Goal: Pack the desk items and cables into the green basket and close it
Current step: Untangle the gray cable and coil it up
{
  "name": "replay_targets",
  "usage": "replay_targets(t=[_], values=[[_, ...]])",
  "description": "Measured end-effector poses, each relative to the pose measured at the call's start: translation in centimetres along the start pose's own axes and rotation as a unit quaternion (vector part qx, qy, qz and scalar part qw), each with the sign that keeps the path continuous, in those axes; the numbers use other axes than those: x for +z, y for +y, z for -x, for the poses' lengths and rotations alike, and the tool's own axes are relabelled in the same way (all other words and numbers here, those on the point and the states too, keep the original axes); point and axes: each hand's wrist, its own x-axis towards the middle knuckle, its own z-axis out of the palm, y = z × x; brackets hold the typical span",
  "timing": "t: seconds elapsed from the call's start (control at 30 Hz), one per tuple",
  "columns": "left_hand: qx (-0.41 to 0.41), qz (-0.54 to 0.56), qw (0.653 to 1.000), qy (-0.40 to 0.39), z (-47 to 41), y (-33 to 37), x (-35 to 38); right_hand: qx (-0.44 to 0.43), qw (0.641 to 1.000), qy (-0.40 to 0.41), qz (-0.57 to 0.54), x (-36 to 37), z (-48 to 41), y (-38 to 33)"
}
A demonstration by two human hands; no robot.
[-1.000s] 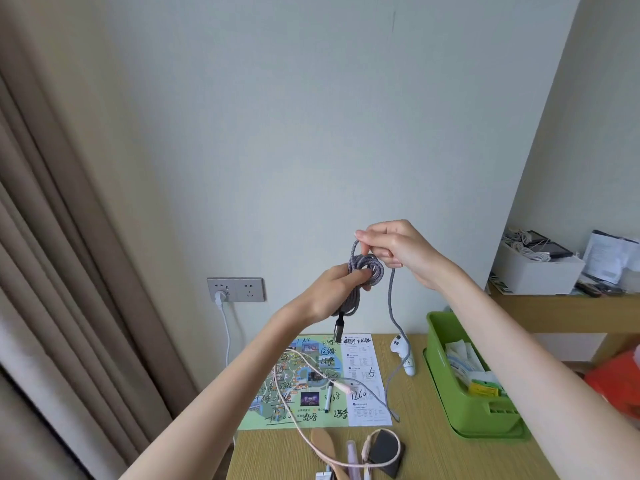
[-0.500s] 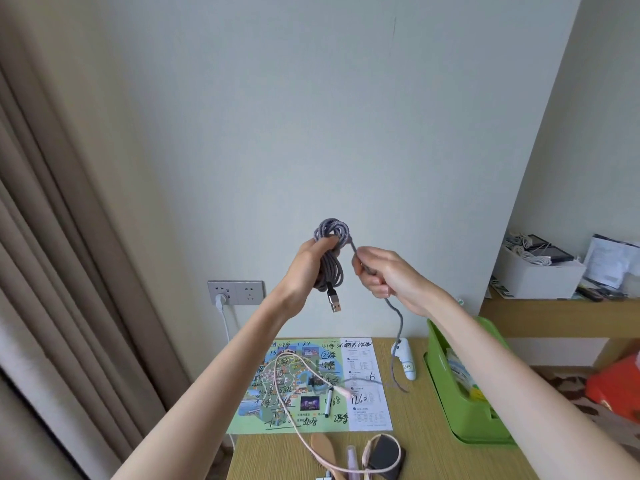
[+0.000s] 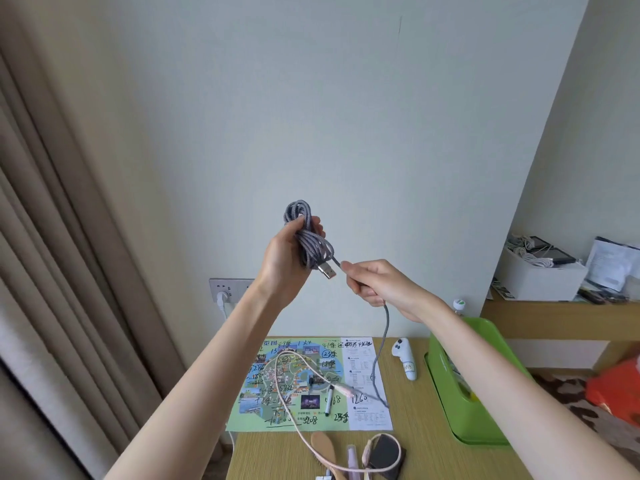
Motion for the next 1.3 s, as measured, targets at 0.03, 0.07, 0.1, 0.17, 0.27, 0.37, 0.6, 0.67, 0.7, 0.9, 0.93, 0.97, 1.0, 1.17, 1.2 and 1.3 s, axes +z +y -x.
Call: replay_targets(t=[0.03, 0.07, 0.1, 0.17, 0.27, 0.37, 0.6, 0.67, 0.7, 0.9, 0.93, 0.97, 1.0, 1.17, 1.2, 1.3], values=[[-0.004, 0.024, 1.0, -0.013, 0.0, 0.2, -0.2, 0.002, 1.0, 0.001, 0.004, 0.0, 0.0, 0.0], [-0.004, 0.035, 0.999, -0.016, -0.1, 0.3, -0.5, 0.006, 1.0, 0.005, 0.008, -0.1, 0.1, 0.1], [0.0, 0.037, 0.999, -0.008, -0.2, 0.5, -0.8, 0.01, 1.0, 0.012, 0.014, -0.2, 0.2, 0.0], [0.018, 0.019, 0.999, 0.032, -0.4, 0.8, -1.3, 0.012, 0.999, 0.037, 0.024, -0.6, 0.3, -0.1], [0.04, -0.066, 0.995, 0.068, -0.7, 1.1, -2.0, 0.0, 0.997, 0.077, 0.02, -1.2, 0.2, -0.7], [0.04, -0.209, 0.974, 0.079, -0.6, 1.0, -2.6, -0.018, 0.996, 0.091, -0.004, -1.6, -0.1, -1.7], [0.079, -0.509, 0.857, -0.015, 0.1, -0.1, -3.1, -0.067, 0.995, 0.067, -0.044, -2.3, -0.9, -3.5], [0.075, -0.53, 0.842, -0.071, 0.5, -0.5, -2.5, -0.073, 0.995, 0.065, -0.021, -1.9, -1.1, -3.8], [0.072, -0.534, 0.836, -0.1, 0.8, -0.7, -2.2, -0.076, 0.995, 0.067, -0.01, -1.7, -1.2, -3.9], [-0.01, -0.575, 0.802, -0.161, 1.4, -2.0, -1.3, -0.11, 0.99, 0.071, 0.051, -0.7, -1.3, -4.6], [-0.025, -0.57, 0.806, -0.156, 1.4, -2.0, -1.2, -0.111, 0.989, 0.081, 0.051, -0.7, -1.3, -4.5], [-0.036, -0.559, 0.814, -0.153, 1.4, -2.0, -1.1, -0.107, 0.989, 0.094, 0.046, -0.8, -1.3, -4.4], [-0.044, -0.545, 0.823, -0.153, 1.5, -1.8, -0.9, -0.1, 0.988, 0.108, 0.038, -0.9, -1.3, -4.2], [-0.025, -0.503, 0.855, -0.127, 1.4, -1.0, -0.3, -0.065, 0.99, 0.121, -0.017, -1.4, -1.1, -2.6], [-0.015, -0.495, 0.862, -0.11, 1.3, -0.8, -0.2, -0.059, 0.992, 0.113, -0.026, -1.3, -1.1, -2.3], [0.019, -0.473, 0.878, -0.072, 1.1, -0.5, -0.2, -0.046, 0.994, 0.086, -0.048, -1.0, -0.8, -1.6]])
